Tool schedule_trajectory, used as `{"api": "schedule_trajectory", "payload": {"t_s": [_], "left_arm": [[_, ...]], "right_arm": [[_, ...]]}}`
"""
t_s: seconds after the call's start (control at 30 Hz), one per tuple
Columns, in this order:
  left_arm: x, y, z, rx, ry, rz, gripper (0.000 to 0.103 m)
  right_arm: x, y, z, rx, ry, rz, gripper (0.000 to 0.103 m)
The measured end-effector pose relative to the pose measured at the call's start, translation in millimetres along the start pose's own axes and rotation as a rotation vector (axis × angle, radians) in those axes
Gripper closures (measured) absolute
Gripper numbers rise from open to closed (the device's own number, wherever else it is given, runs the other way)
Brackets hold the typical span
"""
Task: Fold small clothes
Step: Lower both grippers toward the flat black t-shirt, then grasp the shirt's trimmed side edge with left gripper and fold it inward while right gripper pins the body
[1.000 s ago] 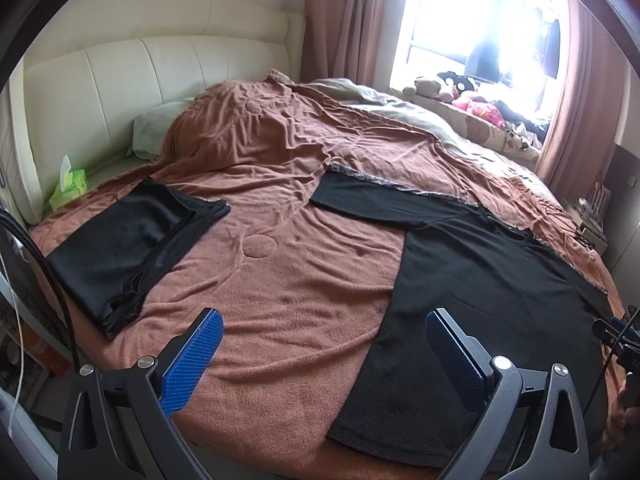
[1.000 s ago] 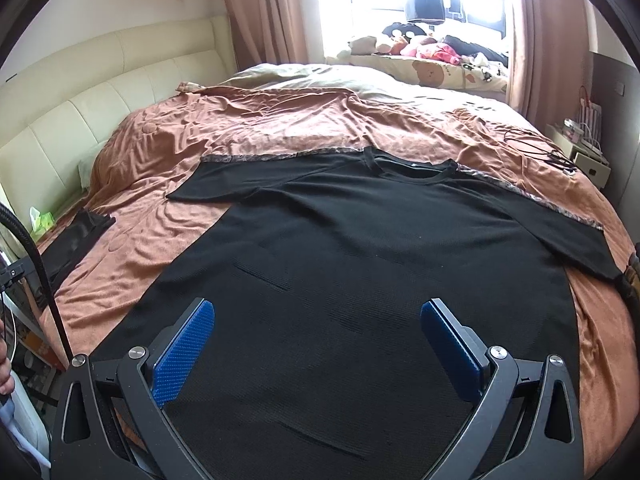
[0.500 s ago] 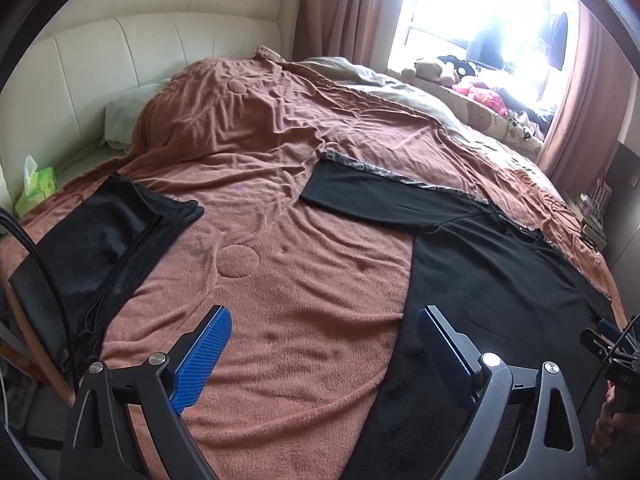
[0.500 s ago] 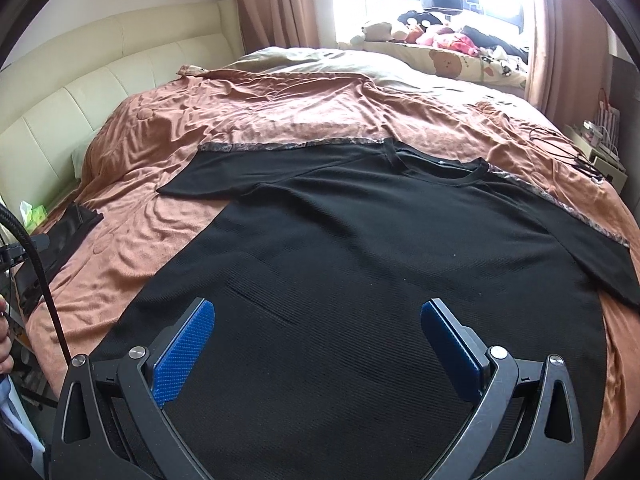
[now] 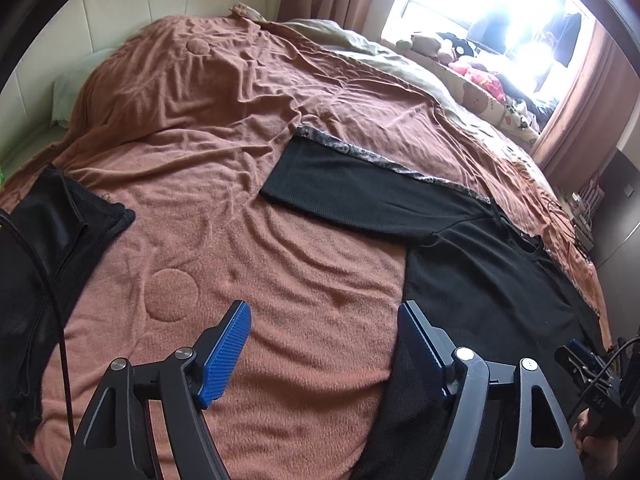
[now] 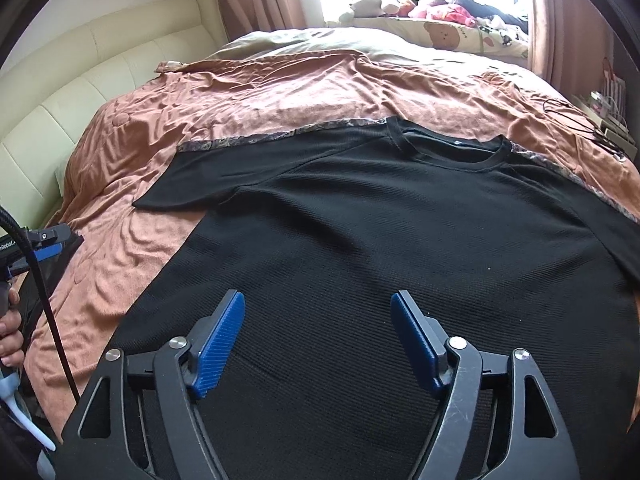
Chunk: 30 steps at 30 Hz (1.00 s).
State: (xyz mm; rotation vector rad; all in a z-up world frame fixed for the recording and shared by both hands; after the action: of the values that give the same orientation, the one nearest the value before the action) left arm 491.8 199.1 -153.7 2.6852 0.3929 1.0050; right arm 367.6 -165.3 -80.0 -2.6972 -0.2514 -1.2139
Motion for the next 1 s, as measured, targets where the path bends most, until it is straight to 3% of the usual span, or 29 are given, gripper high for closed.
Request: {"api": "schedule_trajectory", "payload": {"t_s": [0.33, 0.47, 0.57, 0.83, 1.0], "left_arm": [[55, -5, 56, -0.026, -0.049, -0.059, 0.035], [72, -17, 82, 0.006, -0.08, -0.086, 0.036], [83, -32, 100, 0.038, -0.099, -0.115, 0.043], [100, -66, 140, 0.081, -0.142, -0.214, 0.056], [96, -77, 156, 0.109, -0.167, -0.256, 0.057]], "right_arm": [[30, -8, 46, 0.029, -0.039, 0.02, 0.04], [38, -6, 58, 0.031, -0.035, 0.028, 0.04], [43, -7, 67, 0.045, -0.036, 0.034, 0.042], [58, -10, 98, 0.057, -0.054, 0.043, 0.067], [64, -13, 113, 0.066, -0.066, 0.059, 0.07]]}}
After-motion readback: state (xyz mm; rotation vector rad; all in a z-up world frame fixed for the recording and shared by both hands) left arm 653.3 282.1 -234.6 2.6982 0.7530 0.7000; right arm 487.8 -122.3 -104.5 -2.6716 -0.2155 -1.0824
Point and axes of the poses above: each gripper's, at about its wrist camera, not at the fingertips, and z roughly the way its jaws point, y to its right, x to its top, the point moved 6 cm from there along z, roughly the way its jaws point, and after that the axes turned 3 degrees about -x, right-handed, at the moved point
